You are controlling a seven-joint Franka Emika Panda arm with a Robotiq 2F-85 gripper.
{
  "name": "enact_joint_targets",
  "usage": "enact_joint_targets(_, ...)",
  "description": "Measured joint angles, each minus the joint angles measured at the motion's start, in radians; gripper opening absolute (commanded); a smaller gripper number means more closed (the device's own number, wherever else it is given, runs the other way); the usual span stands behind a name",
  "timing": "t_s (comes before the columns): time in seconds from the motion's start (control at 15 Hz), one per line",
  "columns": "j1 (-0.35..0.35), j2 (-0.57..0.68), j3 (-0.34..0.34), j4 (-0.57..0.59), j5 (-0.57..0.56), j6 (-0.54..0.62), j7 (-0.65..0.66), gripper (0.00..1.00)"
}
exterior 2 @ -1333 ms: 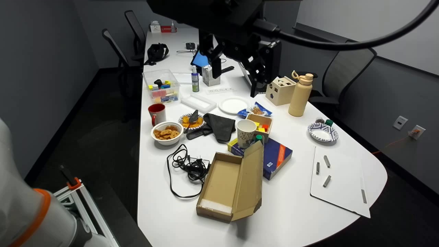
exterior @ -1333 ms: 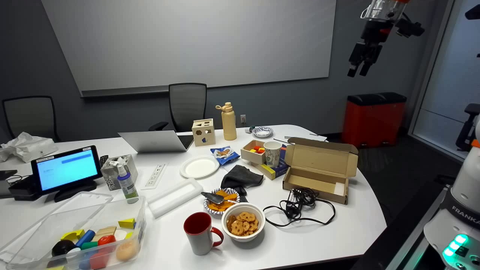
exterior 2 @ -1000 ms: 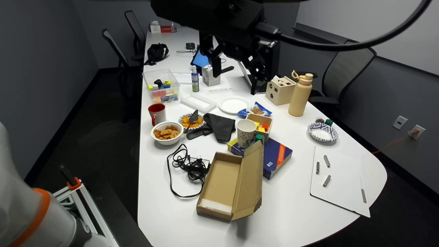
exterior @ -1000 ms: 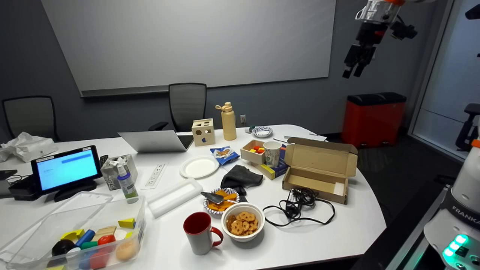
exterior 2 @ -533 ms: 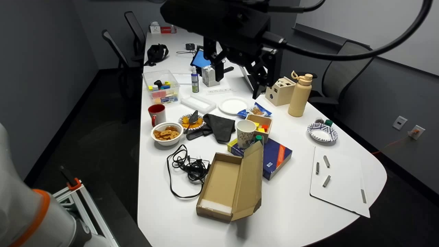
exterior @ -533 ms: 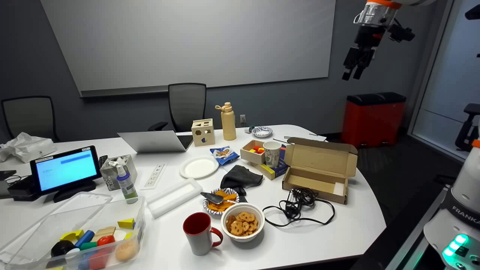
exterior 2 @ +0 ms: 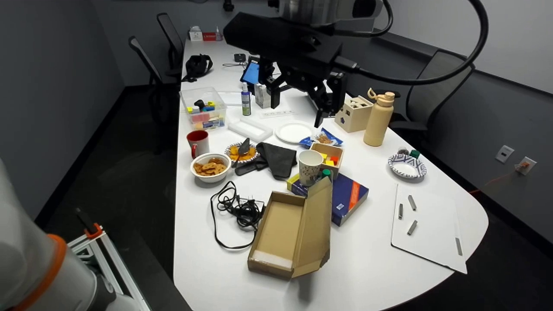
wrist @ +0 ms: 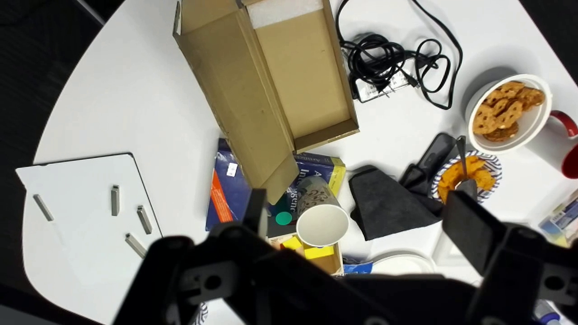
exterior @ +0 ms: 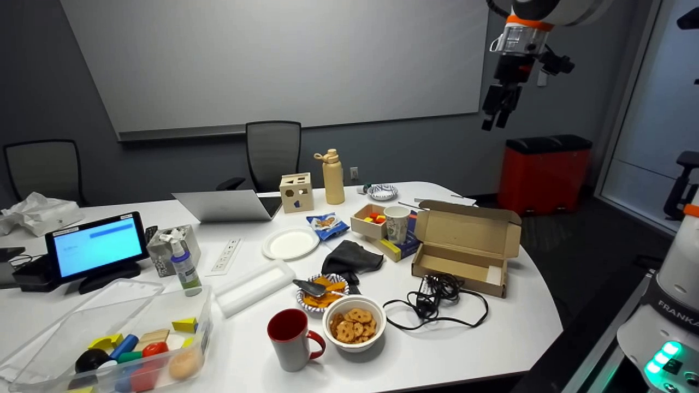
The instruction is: Use the towel to wipe the inside of the brown box.
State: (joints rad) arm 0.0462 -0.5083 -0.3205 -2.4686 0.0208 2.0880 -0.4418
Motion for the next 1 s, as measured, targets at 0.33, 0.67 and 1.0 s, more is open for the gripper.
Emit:
enact_joint_targets(0.33,0.000,0.000,0.000,0.003,0.001,0.000,-0.001,1.00)
enact_joint_targets(0.67,-0.010,0.010,0.017,0.002,0.004,0.008,-0.006,1.00)
enact_joint_targets(1.0,0.041,0.172,0.054,0.014,0.090,0.226,-0.070,1.00)
